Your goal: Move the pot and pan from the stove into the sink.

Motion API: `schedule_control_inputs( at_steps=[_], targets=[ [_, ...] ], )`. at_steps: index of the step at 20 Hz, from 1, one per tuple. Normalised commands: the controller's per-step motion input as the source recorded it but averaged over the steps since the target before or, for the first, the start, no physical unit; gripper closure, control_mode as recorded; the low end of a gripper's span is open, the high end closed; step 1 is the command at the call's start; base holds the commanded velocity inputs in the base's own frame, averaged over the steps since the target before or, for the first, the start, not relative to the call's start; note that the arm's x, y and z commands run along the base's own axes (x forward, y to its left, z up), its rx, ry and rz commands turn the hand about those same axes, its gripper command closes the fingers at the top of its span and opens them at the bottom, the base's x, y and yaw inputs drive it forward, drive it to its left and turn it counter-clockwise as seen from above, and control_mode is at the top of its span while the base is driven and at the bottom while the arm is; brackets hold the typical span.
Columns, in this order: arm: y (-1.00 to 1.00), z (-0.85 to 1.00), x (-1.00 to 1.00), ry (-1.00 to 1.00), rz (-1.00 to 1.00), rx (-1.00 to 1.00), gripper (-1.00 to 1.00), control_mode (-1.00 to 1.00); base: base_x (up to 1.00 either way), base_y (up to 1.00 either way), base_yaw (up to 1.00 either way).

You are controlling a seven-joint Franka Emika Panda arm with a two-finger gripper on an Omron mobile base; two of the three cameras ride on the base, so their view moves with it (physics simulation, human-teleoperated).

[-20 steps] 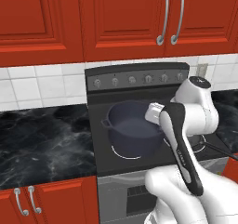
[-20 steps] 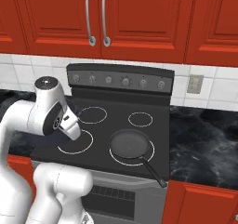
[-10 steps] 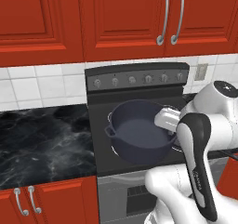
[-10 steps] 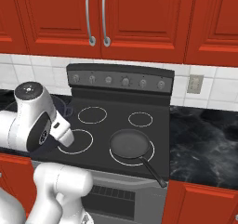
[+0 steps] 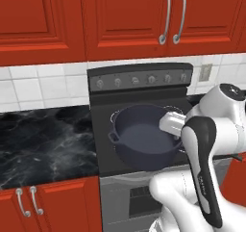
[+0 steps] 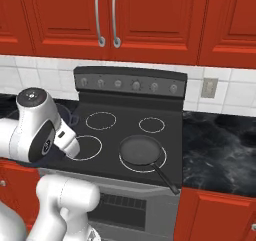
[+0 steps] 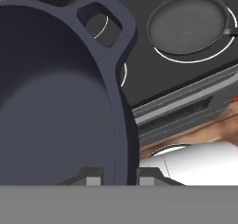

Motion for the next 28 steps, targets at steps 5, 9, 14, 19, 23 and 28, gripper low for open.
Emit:
schedule_control_inputs(
  at_steps=[5,9,14,19,23,28],
  targets=[
    [0.0,0.0,0.0,0.0,0.0,0.0,1.0,1.0,-0.87,-0.16,0.0],
    [0.0,0.0,0.0,0.0,0.0,0.0,1.0,1.0,-0.88,-0.16,0.01],
    [0.0,0.0,0.0,0.0,0.0,0.0,1.0,1.0,-0.7,-0.11,0.02],
    [0.0,0.0,0.0,0.0,0.0,0.0,1.0,1.0,-0.33,-0.02,0.16],
    [0.0,0.0,0.0,0.0,0.0,0.0,1.0,1.0,-0.14,-0.05,0.43],
    [0.0,0.0,0.0,0.0,0.0,0.0,1.0,1.0,-0.08,0.0,0.47]
  ],
)
